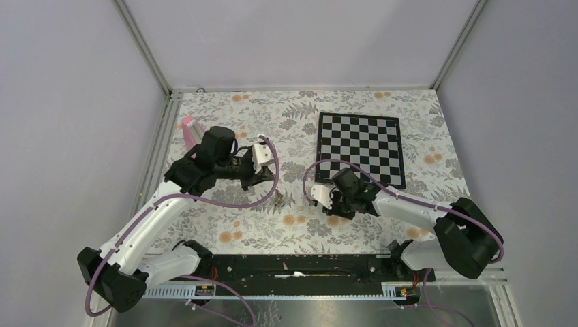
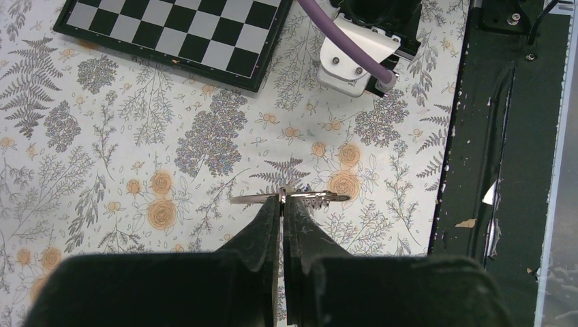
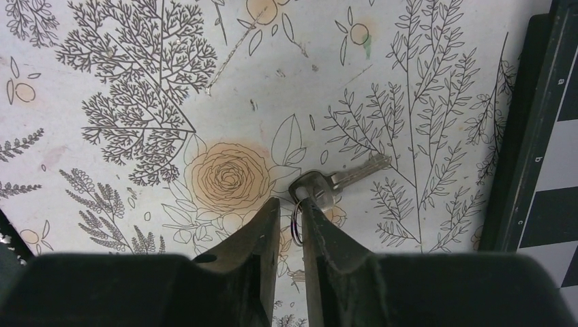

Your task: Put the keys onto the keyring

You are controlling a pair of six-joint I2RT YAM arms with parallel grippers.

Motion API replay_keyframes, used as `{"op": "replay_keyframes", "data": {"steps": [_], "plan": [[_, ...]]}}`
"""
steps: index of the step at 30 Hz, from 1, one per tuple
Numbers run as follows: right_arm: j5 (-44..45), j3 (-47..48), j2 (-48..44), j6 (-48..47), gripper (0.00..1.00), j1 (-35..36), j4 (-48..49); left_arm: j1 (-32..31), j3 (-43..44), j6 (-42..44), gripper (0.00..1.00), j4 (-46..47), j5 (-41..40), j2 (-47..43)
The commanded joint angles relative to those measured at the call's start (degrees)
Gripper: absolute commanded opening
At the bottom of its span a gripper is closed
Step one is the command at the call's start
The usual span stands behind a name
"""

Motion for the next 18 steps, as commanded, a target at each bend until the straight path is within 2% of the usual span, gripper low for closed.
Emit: {"op": "replay_keyframes", "data": {"steps": [1, 14, 18], "plan": [[1.7, -0.6, -1.4, -1.4, 0.25, 0.3, -0.9, 0.2, 1.0, 0.2, 0.0, 2.3, 2.1, -0.8], [2.5, 0.4, -2.7, -4.5, 0.24, -0.5, -3.1, 0.2, 1.1, -0.1, 0.0, 2.3, 2.4, -0.6], [2.1, 0.7, -3.1, -5.5, 0.27, -1.2, -4.3, 0.2, 1.2, 0.0, 0.0, 2.3, 2.4, -0.5]]}}
